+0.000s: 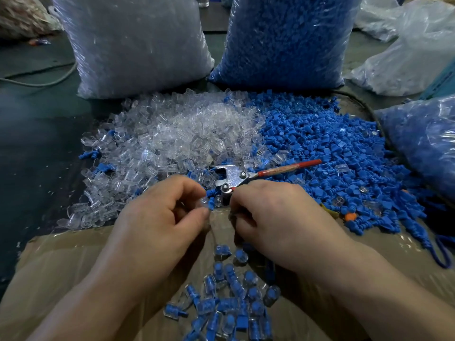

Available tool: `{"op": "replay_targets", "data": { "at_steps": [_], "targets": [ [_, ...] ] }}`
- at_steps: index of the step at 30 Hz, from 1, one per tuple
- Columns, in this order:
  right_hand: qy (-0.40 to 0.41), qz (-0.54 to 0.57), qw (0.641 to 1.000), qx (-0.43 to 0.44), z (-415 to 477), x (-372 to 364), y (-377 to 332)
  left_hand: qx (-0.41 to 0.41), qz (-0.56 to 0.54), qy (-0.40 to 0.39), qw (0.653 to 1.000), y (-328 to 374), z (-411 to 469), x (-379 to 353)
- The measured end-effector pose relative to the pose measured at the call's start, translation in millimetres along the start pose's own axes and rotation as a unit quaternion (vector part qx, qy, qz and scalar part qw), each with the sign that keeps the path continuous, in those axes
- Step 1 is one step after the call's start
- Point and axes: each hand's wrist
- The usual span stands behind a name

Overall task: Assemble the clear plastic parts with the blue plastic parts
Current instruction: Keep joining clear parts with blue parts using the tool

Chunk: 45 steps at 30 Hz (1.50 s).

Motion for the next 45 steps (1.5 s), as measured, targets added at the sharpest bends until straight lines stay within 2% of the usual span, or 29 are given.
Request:
{"op": "replay_targets", "data": {
  "at_steps": [3, 9, 16, 19, 22, 24, 27, 31, 39, 41, 44, 45],
  "targets": [
    [0.001, 0.031, 0.999, -0.019, -3.3, 5.4, 4.9, 0.009, -0.059, 0.035, 0.998, 2.9, -0.5, 2.1],
    [-0.011, -0.009, 1.0, -0.003, -2.6, 2.9, 0.1, 0.024, -0.177, 0.03, 0.983, 4.8, 1.3, -2.7],
    [-0.009, 0.018, 1.0, 0.017, -5.5, 2.3, 3.1, 0.072, -0.327, 0.048, 0.941, 1.4, -0.3, -6.1],
    [0.022, 0.092, 0.995, 0.004, -6.9, 5.6, 7.9, 0.121, -0.393, 0.048, 0.91, 2.2, 0.2, -8.0],
    [0.08, 0.238, 0.968, -0.007, -10.2, 9.1, 8.0, 0.141, -0.451, 0.035, 0.881, 3.5, 1.1, -7.8],
    [0.085, 0.269, 0.959, 0.012, -12.1, 8.9, 3.2, 0.144, -0.471, 0.029, 0.87, 4.0, 1.3, -6.2],
    [0.088, 0.259, 0.961, 0.032, -12.7, 6.2, -0.7, 0.151, -0.494, 0.019, 0.856, 5.1, 1.8, -4.9],
    [0.09, 0.259, 0.961, 0.046, -11.7, 2.3, -0.7, 0.146, -0.492, 0.009, 0.858, 5.5, 1.9, -4.8],
    [0.161, 0.237, 0.949, 0.132, -11.5, 2.5, -2.0, 0.168, -0.535, 0.01, 0.828, 10.2, 1.2, -4.4],
    [0.156, 0.241, 0.951, 0.117, -11.7, 2.5, -1.9, 0.163, -0.52, 0.024, 0.838, 12.7, 1.1, -4.8],
    [0.152, 0.212, 0.96, 0.099, -12.0, 1.4, -3.8, 0.092, -0.366, 0.045, 0.925, 14.8, -2.2, -6.8],
    [0.155, 0.201, 0.962, 0.097, -12.0, 0.8, -4.8, 0.069, -0.328, 0.058, 0.94, 14.9, -3.1, -6.8]
  ]
}}
Point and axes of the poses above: each hand's wrist, its own z-axis towards the middle knuckle, its own x-axis out of the back of the hand, y = z × x, and after that the axes turned 14 degrees about -x, right-handed
